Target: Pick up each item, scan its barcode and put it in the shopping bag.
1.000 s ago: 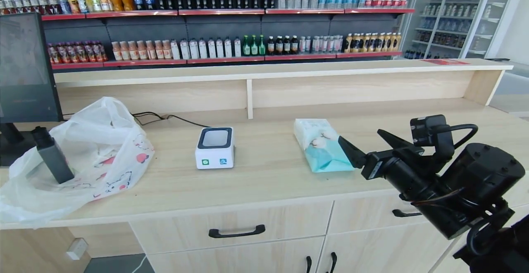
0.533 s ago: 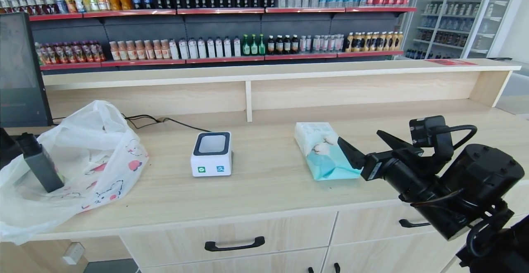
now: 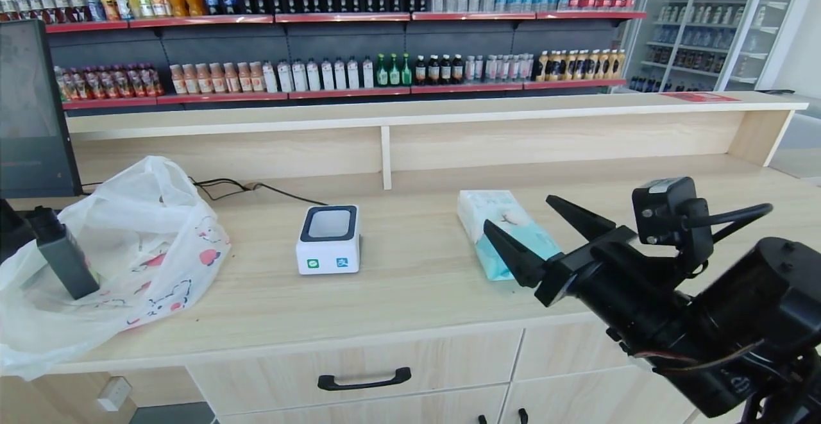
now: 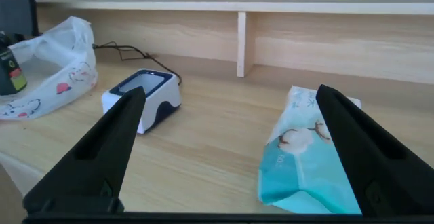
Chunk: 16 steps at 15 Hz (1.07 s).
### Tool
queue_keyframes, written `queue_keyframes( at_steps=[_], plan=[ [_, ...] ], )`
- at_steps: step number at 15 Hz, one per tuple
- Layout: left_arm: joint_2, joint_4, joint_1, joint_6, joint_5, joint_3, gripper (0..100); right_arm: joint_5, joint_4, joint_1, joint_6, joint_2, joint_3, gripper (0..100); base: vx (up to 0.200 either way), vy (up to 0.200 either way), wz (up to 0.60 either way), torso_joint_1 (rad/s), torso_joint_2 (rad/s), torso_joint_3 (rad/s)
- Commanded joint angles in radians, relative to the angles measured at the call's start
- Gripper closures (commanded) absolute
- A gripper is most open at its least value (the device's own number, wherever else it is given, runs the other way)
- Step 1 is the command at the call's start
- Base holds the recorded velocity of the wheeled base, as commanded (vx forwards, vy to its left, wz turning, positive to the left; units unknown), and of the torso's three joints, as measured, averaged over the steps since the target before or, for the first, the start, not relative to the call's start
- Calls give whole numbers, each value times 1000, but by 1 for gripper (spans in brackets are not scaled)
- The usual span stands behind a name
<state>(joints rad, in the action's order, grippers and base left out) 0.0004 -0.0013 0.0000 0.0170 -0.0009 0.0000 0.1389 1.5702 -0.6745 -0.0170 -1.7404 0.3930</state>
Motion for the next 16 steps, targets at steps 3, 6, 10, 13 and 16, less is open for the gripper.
queue_keyframes(
  at_steps=[3,6,10,13,16],
  plan=[
    [0,0,0,0,-1,0,0,-48,1,52,15,33,152,0,0,0,0,0,0,0],
    [0,0,0,0,-1,0,0,-121,-130,81,43,62,178,0,0,0,0,0,0,0],
    [0,0,0,0,-1,0,0,-256,-615,135,114,170,291,0,0,0,0,0,0,0],
    [0,0,0,0,-1,0,0,-260,-719,142,114,147,333,0,0,0,0,0,0,0],
    [0,0,0,0,-1,0,0,-272,-964,173,74,162,403,0,0,0,0,0,0,0]
  ],
)
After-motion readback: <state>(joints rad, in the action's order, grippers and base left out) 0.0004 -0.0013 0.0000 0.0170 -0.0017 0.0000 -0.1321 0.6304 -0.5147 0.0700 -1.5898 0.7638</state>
